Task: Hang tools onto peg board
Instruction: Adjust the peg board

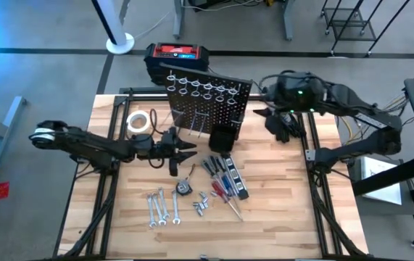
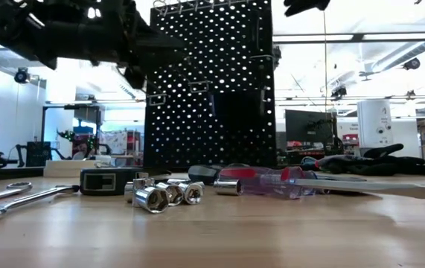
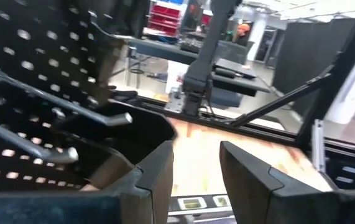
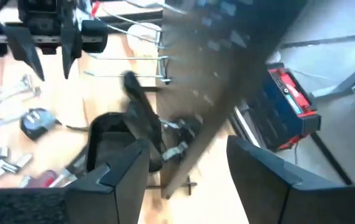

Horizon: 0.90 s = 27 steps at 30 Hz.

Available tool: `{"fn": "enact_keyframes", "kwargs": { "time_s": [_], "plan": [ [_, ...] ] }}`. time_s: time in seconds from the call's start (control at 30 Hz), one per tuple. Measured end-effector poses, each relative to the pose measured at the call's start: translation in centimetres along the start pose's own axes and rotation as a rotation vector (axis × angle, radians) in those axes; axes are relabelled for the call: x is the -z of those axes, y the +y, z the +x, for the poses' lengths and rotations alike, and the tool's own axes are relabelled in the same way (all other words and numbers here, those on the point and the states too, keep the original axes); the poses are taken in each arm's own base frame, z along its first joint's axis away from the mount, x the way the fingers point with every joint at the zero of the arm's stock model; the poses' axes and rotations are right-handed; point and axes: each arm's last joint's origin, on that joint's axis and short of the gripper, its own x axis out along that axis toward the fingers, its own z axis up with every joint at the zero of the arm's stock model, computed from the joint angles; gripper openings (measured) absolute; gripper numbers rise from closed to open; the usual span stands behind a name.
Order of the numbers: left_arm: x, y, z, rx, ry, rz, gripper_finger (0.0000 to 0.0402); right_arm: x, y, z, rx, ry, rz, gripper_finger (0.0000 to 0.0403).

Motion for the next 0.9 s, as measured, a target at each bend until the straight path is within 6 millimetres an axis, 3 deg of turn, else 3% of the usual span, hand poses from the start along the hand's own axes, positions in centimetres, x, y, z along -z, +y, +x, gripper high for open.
{"fn": "enact_keyframes", "kwargs": {
  "time_s": [0.23,0.4,0.53,0.73,0.9],
  "plan": [
    [-1.8,0.2,-3.9,0.001,-0.096,-0.001,0.0120,2.8,1.0,-0.6,-0.045,-0.150,0.123,0.0210],
    [-2.8,0.1,-5.6,0.020,-0.117,-0.030,0.0120,4.9,1.5,1.8,-0.062,-0.236,0.208,0.0210],
    [-3.4,0.2,-6.7,-0.062,-0.071,-0.016,0.0120,6.1,1.6,4.0,-0.003,-0.321,0.201,0.0211],
    [-5.5,0.1,-8.0,-0.157,-0.034,0.034,0.0120,5.2,1.2,4.0,0.059,-0.556,0.145,0.0211],
    [-7.3,-0.2,-8.7,-0.179,-0.019,0.084,0.0120,4.6,1.2,4.5,0.072,-0.558,0.096,0.0212]
  ]
}}
